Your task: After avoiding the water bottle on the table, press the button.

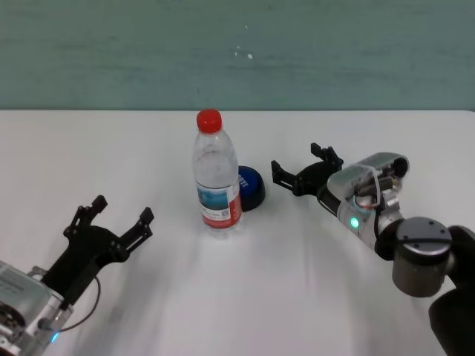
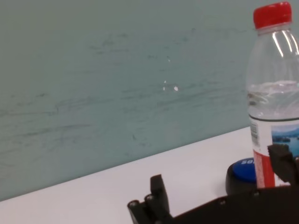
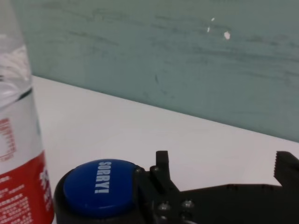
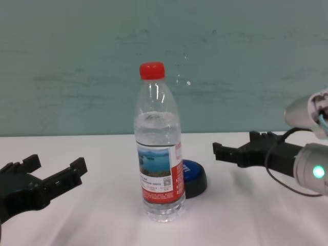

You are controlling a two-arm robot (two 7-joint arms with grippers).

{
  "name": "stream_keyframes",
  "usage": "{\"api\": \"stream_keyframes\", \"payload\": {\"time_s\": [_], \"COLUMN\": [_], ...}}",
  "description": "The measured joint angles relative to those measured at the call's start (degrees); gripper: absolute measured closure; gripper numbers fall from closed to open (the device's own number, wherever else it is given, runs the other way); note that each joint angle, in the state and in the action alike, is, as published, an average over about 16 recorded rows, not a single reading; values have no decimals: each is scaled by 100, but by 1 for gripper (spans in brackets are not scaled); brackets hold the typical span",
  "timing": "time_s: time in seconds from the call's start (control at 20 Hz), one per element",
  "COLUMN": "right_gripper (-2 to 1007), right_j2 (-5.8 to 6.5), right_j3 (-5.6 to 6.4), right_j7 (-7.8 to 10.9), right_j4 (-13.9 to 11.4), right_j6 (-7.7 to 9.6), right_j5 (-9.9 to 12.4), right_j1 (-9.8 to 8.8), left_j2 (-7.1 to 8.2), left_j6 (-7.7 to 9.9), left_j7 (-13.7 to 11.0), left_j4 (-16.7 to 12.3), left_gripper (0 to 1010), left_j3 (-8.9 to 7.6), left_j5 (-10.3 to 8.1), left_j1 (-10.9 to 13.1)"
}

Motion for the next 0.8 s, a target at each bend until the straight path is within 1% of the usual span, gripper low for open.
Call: {"api": "stream_keyframes", "payload": {"time_s": [0.45, 0.8], "right_gripper": [1, 1], "right_j2": [-3, -64], "right_j3": [115, 190], "right_j7": [-223, -365], "right_j4": [-600, -943], "right_j6": [24, 5], "right_j5": [-172, -339], "right_j1": [-487, -805], "left_j2": [0, 0], "left_j6": [0, 0], "left_j7": [0, 0], "left_j4": [0, 0], "left_gripper": [0, 0], "left_j3": [0, 0], "left_j5": [0, 0], "left_j1": [0, 0]}}
